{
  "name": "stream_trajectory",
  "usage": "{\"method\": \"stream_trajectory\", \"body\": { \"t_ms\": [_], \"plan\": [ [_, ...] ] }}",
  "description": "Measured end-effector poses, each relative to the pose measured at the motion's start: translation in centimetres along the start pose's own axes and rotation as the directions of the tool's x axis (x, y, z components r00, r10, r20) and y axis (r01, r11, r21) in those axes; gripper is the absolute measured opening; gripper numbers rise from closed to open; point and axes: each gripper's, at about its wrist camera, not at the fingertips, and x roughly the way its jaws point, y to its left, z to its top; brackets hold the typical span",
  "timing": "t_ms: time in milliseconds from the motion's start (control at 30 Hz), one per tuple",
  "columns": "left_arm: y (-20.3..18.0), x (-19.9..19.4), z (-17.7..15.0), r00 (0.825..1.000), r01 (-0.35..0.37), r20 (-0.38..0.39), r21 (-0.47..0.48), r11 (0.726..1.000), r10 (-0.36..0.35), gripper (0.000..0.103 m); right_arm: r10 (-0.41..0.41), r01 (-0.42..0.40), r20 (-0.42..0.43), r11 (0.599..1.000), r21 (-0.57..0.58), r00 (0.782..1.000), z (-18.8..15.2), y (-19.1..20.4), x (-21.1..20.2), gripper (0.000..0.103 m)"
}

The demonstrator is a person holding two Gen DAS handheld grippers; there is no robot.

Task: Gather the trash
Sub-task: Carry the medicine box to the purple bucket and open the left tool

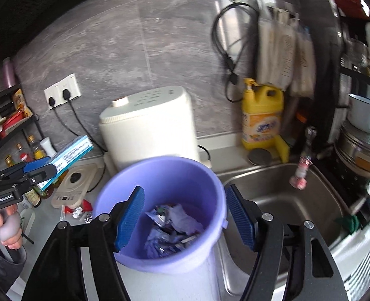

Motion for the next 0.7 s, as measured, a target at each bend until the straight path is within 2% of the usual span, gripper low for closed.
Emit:
{"method": "stream_trajectory", "body": {
  "t_ms": [300, 333, 367, 400, 533, 700],
  "plan": [
    [-4.1, 4.2, 1.6, 0.992, 0.123, -0.045, 0.063, 0.990, -0.120, 0.065, -0.105, 0.105, 0.004, 0.992, 0.071, 0.994, -1.5, -2.9, -3.3, 0.068],
    [-4.4, 4.5, 1.7, 0.991, 0.129, -0.053, 0.068, 0.989, -0.125, 0.068, -0.114, 0.114, 0.003, 0.991, 0.075, 0.993, -1.6, -3.1, -3.5, 0.068],
    [-4.9, 5.0, 1.7, 0.991, 0.125, -0.058, 0.080, 0.989, -0.121, 0.081, -0.124, 0.123, 0.002, 0.989, 0.080, 0.992, -1.8, -3.3, -3.8, 0.068],
    [-5.3, 5.2, 1.7, 0.993, 0.113, -0.052, 0.093, 0.989, -0.108, 0.089, -0.131, 0.130, 0.001, 0.988, 0.084, 0.991, -1.9, -3.4, -4.0, 0.068],
    [-5.4, 5.4, 1.2, 0.989, 0.137, -0.071, 0.099, 0.986, -0.130, 0.091, -0.152, 0.152, -0.006, 0.983, 0.099, 0.988, -2.6, -3.8, -4.6, 0.070],
    [-3.9, 4.9, 0.1, 0.991, 0.107, -0.091, 0.077, 0.991, -0.100, 0.094, -0.133, 0.133, -0.010, 0.987, 0.092, 0.991, -2.7, -3.0, -4.4, 0.074]
  ]
}}
